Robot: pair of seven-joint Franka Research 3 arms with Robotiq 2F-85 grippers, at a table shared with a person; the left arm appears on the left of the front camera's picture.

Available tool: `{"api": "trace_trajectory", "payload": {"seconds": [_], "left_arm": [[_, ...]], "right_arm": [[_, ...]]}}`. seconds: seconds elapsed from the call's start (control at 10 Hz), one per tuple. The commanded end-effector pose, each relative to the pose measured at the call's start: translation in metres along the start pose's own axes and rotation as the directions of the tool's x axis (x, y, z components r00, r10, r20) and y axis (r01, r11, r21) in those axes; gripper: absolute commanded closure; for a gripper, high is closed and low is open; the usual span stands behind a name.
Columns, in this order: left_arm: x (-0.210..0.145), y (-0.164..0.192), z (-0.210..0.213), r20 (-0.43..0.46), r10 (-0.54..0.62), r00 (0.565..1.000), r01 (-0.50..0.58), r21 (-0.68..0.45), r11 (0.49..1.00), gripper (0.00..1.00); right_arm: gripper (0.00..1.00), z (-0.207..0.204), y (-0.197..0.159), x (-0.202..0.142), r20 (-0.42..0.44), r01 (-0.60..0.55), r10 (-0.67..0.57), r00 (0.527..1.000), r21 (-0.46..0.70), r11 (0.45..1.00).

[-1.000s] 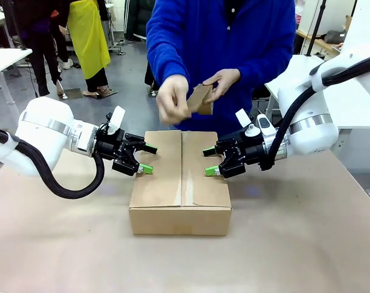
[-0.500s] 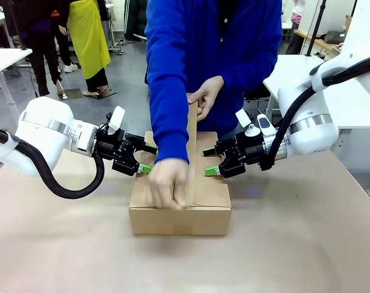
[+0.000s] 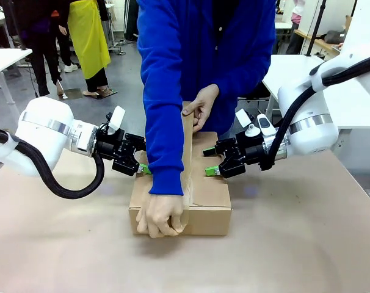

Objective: Pack the gift set into the box.
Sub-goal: Press and hold the closed box until the human finishes sealing it.

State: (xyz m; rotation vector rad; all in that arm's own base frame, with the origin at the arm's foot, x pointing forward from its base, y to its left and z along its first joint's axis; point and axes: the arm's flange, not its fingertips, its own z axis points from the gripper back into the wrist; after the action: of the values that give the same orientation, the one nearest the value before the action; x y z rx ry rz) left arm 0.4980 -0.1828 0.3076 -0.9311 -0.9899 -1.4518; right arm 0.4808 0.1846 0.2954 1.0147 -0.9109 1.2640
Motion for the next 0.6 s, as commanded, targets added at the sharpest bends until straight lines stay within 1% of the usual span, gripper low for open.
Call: {"api": "trace_trajectory", "payload": {"seconds": [0.0, 0.5], "left_arm": [[-0.0016, -0.0006, 0.0013, 0.002, -0.010, 1.000, 0.010, 0.000, 1.000, 0.00], [-0.0016, -0.0006, 0.0013, 0.002, -0.010, 1.000, 0.010, 0.000, 1.000, 0.00]], "right_arm": [[0.00, -0.0029, 0.0003, -0.0013, -0.007, 0.004, -0.004, 1.000, -0.007, 1.000], [0.00, -0.0029, 0.0003, -0.0013, -0.007, 0.004, -0.004, 1.000, -0.007, 1.000]]}}
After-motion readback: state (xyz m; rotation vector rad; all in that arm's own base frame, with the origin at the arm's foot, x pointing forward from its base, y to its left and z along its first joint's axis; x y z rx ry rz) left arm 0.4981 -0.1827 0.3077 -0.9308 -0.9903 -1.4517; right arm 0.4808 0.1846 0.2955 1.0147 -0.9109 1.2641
